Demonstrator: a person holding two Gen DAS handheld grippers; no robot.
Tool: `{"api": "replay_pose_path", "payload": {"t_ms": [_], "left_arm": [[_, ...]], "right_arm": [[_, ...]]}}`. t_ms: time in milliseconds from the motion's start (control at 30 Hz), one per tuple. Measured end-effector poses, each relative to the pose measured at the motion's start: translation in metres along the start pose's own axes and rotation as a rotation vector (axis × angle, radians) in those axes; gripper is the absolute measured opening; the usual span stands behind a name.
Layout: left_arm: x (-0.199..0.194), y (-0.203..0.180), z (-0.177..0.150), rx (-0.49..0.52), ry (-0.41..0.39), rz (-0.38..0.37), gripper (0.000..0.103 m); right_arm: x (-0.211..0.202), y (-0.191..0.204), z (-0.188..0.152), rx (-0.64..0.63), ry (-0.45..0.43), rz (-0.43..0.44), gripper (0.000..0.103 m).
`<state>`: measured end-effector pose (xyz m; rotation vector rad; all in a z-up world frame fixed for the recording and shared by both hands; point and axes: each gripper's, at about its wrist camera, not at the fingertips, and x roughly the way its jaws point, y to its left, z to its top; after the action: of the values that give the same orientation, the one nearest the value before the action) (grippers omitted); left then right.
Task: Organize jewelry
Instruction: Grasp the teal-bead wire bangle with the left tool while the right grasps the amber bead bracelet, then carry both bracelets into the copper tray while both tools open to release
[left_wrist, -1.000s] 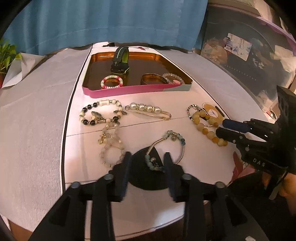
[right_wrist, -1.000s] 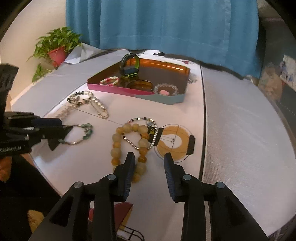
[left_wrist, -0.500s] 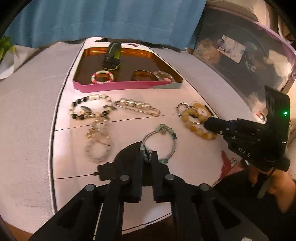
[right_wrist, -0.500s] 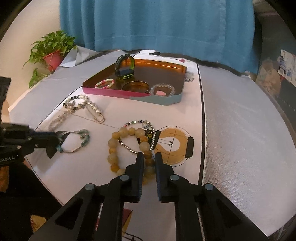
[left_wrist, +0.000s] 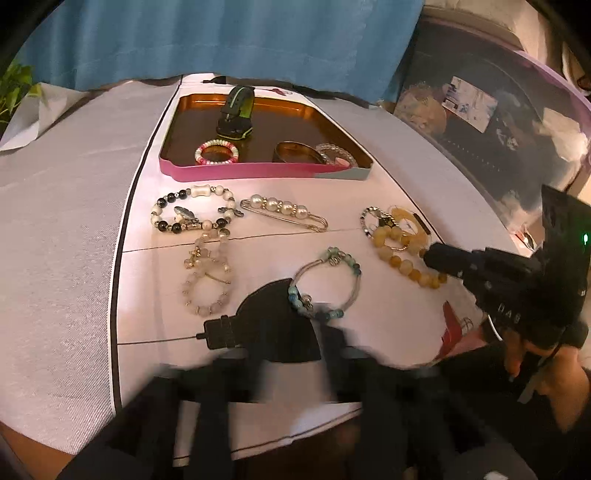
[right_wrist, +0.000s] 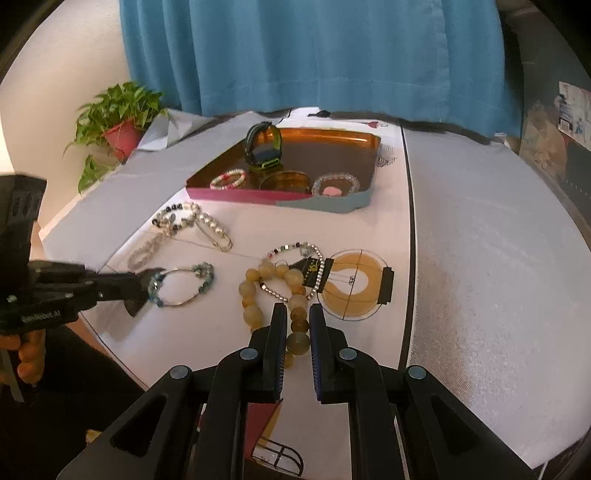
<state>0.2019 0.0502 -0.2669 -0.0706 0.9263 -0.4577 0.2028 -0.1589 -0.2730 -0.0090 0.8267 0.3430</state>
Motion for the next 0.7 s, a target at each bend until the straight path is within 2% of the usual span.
{"api": "replay_pose_path", "payload": {"t_ms": [33, 67, 100, 167, 200, 267, 300, 400, 467, 533, 567, 600, 633, 700], "left_arm": [[0.000, -0.001, 0.001, 0.007, -0.006, -0.013, 0.055], [0.000, -0.004, 0.002, 0.019, -0.012, -0.019, 0.055], [0.001, -0.006, 0.003, 0.030, -0.017, -0.018, 0.055], [0.007, -0.008, 0.003, 0.042, -0.006, -0.006, 0.050], [0.008, -0.011, 0.003, 0.067, -0.017, 0.027, 0.044], [0.013, -0.016, 0.005, 0.112, -0.009, 0.100, 0.014], [0.013, -0.016, 0.005, 0.123, -0.014, 0.129, 0.006], [0.014, -0.017, 0.006, 0.138, -0.005, 0.154, 0.005], [0.015, -0.025, 0.002, 0.188, -0.010, 0.193, 0.005], [0.015, -0.025, 0.000, 0.202, -0.012, 0.205, 0.005], [0.014, -0.024, 0.000, 0.198, -0.013, 0.201, 0.005], [0.014, -0.021, 0.000, 0.182, -0.014, 0.189, 0.005], [0.012, -0.017, 0.001, 0.154, -0.015, 0.165, 0.004], [0.008, -0.004, 0.004, 0.028, -0.005, 0.069, 0.004]], "right_arm": [[0.003, 0.000, 0.000, -0.005, 0.011, -0.014, 0.016], [0.009, 0.001, -0.002, -0.013, 0.038, -0.033, 0.018], [0.009, 0.002, -0.001, -0.025, 0.023, -0.036, 0.026], [0.013, 0.005, 0.001, -0.047, 0.029, -0.026, 0.034], [0.014, 0.006, 0.001, -0.052, 0.028, -0.028, 0.037], [0.016, 0.008, 0.001, -0.064, 0.026, -0.039, 0.038], [0.017, 0.008, 0.001, -0.067, 0.025, -0.044, 0.038], [0.019, 0.007, 0.002, -0.066, 0.019, -0.070, 0.039], [0.018, 0.007, 0.003, -0.055, 0.016, -0.079, 0.039], [0.019, 0.010, 0.003, -0.069, 0.014, -0.094, 0.037], [0.019, 0.010, 0.003, -0.067, 0.015, -0.085, 0.031], [0.019, 0.010, 0.004, -0.068, 0.018, -0.074, 0.016], [0.019, 0.011, 0.004, -0.073, 0.022, -0.090, 0.011], [0.018, 0.007, 0.006, -0.045, 0.030, -0.083, 0.011]]}}
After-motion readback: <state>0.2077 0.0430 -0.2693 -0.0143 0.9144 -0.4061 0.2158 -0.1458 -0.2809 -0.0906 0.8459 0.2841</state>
